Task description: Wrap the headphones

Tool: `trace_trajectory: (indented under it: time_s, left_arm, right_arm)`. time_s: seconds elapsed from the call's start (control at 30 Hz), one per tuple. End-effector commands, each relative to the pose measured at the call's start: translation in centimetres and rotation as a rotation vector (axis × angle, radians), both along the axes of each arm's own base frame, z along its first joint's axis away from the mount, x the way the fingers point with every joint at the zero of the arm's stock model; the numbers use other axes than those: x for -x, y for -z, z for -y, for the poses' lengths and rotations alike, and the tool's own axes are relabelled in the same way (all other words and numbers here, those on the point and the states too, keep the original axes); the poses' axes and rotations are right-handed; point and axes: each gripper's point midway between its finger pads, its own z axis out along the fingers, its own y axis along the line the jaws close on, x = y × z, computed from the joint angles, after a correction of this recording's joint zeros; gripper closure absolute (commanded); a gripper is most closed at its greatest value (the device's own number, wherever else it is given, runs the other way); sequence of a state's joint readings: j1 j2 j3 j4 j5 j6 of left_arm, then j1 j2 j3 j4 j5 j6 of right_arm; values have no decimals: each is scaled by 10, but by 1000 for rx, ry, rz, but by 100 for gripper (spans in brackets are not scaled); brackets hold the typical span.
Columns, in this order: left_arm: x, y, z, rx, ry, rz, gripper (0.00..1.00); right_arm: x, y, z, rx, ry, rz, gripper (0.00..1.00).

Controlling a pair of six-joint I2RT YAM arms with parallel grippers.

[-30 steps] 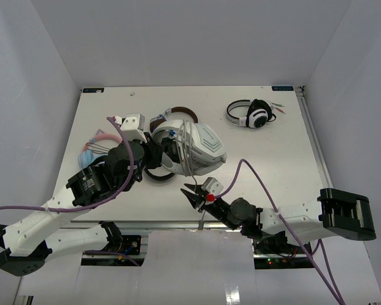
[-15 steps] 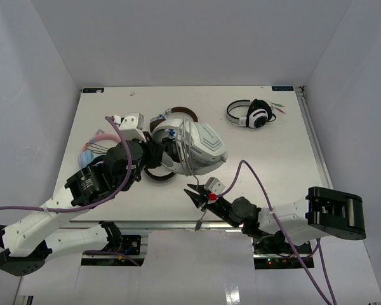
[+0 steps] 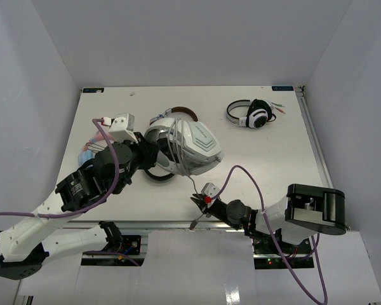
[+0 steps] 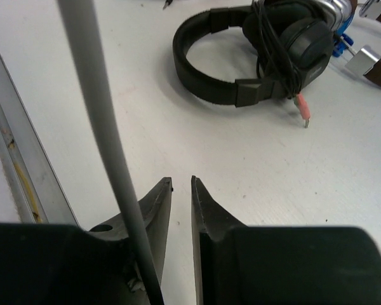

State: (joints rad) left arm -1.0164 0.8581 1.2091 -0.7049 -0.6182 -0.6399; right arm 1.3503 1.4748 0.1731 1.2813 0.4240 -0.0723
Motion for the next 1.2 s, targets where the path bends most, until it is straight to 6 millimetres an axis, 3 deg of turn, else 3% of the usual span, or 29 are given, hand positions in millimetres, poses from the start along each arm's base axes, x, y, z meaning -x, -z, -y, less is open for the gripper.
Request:
trace_trajectory:
  time_s: [0.0,0.17,0.67,0.9,1.03,1.1,1.17]
  left_arm:
    - [6,-49,-6,175,-1,74,100]
    - [14,-54,-2,205,50,72,100]
    - [75,-65,39,213,498,61,100]
    - [87,-53,42,134,586,43,100]
    - [93,-36,48,21,673,42,100]
    - [87,-16,45,-86,666,22,100]
    - [74,7,37,-191,605,-11,100]
  right_arm:
    - [-5,-56,-4,-281,8,29,81]
    - [-8,-51,-3,-292,10,11,92]
    - [-34,-55,1,-303,25,-26,92]
    - [-51,-61,15,-305,67,-42,92]
    - [-62,-67,20,-273,97,-53,92]
    - [-71,-82,25,-285,129,-46,92]
    - [-83,-77,27,-201,165,-97,92]
